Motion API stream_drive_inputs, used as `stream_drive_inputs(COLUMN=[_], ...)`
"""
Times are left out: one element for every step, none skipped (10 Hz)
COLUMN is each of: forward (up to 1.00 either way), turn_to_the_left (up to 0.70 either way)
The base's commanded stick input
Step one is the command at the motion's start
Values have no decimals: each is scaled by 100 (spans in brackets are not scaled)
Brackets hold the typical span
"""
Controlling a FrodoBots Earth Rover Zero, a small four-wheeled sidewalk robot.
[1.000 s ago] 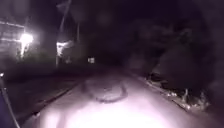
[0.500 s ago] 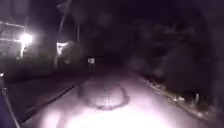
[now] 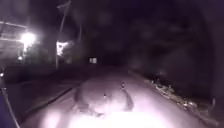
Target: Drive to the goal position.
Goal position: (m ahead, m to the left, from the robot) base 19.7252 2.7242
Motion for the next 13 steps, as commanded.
stream_drive_inputs(forward=[50,50,50,50,50,50,50,50,50,50,50,50,50], turn_to_the_left=[0,0,0,0,0,0,0,0,0,0,0,0,0])
